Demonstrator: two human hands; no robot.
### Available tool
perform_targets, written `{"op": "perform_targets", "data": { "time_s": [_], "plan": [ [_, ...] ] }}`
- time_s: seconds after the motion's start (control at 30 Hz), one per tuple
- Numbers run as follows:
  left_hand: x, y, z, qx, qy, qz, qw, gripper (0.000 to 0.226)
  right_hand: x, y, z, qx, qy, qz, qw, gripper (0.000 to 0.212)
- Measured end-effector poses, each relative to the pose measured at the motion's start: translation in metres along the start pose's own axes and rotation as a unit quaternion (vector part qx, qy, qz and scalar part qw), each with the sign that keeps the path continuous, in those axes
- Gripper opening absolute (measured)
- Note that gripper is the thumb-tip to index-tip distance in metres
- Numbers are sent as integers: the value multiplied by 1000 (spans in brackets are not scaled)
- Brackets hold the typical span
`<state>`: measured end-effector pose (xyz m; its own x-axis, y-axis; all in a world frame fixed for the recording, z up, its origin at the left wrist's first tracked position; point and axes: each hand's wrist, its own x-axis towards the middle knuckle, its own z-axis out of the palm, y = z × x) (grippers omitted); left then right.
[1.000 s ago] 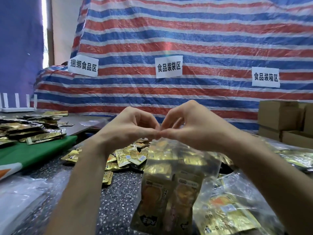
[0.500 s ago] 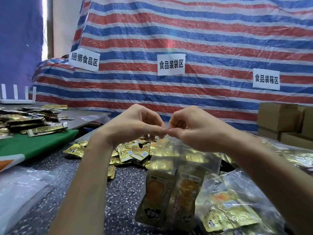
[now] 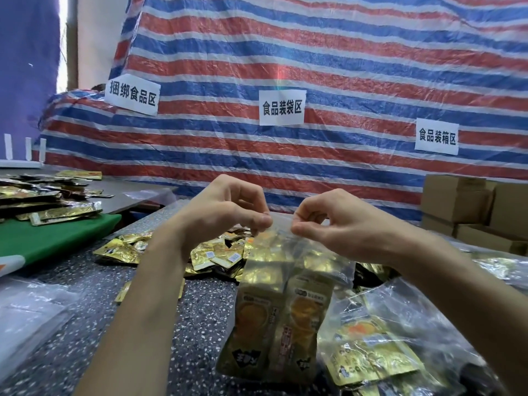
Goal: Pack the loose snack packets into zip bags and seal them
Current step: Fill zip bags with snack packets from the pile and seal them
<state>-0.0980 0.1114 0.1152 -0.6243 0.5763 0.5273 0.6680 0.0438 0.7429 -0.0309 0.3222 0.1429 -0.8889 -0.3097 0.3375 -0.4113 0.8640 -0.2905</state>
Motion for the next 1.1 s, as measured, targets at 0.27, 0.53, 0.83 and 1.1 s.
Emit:
{"op": "perform_targets", "data": {
  "time_s": [0.27, 0.53, 0.83, 1.1],
  "plan": [
    [-7, 1, -3, -24, 7, 18, 1000, 10, -18, 17, -10, 3, -11, 3, 1000, 11],
    [-6, 0, -3, -29, 1, 24, 999, 6, -37, 42, -18, 1, -4, 21, 1000, 10],
    [-6, -4, -7, -20, -2, 34, 999, 6, -54, 62, -25, 9, 15, 40, 999, 10],
    [-7, -2, -8, 1, -4, 28, 1000, 9, -76, 76, -23, 61, 58, 45, 995, 13]
  ]
}}
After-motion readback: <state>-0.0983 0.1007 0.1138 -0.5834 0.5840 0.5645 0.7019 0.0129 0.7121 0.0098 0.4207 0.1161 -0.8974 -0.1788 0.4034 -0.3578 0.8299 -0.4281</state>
